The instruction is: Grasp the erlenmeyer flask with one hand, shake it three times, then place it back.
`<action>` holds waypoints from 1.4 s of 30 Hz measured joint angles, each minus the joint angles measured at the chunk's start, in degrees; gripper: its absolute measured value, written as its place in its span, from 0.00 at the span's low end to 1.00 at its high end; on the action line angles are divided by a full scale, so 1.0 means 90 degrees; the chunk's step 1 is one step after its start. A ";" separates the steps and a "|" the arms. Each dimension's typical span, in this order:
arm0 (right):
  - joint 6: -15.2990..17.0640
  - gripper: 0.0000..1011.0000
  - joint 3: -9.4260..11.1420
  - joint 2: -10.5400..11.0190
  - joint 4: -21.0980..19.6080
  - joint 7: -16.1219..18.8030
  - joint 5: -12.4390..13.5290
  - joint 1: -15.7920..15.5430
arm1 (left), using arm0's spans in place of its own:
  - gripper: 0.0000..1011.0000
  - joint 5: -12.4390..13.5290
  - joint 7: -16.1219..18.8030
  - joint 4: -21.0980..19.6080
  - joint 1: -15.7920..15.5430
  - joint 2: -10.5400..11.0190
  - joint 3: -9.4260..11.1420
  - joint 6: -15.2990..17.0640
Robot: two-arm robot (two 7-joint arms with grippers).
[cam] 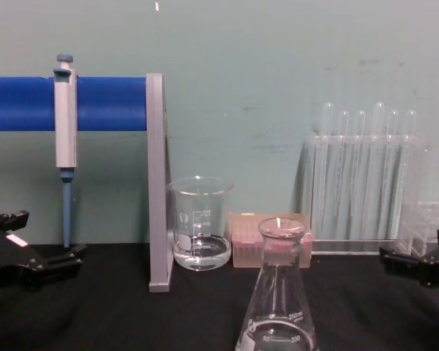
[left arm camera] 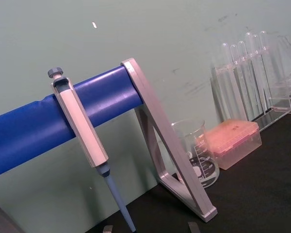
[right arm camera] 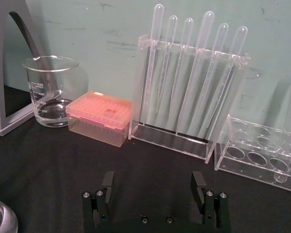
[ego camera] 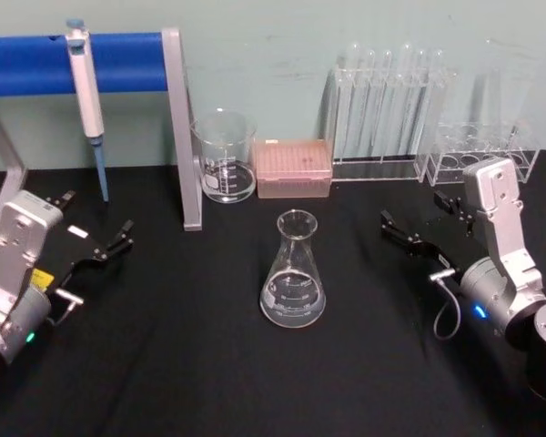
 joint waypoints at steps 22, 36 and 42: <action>-0.0003 0.99 -0.0026 0.0011 -0.0005 -0.0005 0.0001 0.0005 | 0.99 0.0000 0.0000 0.0000 0.0000 0.0000 0.0000 0.0000; -0.0003 0.99 -0.0033 0.0013 -0.0005 -0.0005 0.0002 0.0006 | 0.99 0.0000 0.0000 0.0000 0.0000 0.0000 0.0000 0.0000; -0.0003 0.99 -0.0033 0.0013 -0.0005 -0.0005 0.0003 0.0006 | 0.99 0.0000 0.0000 0.0000 0.0000 0.0000 0.0000 0.0000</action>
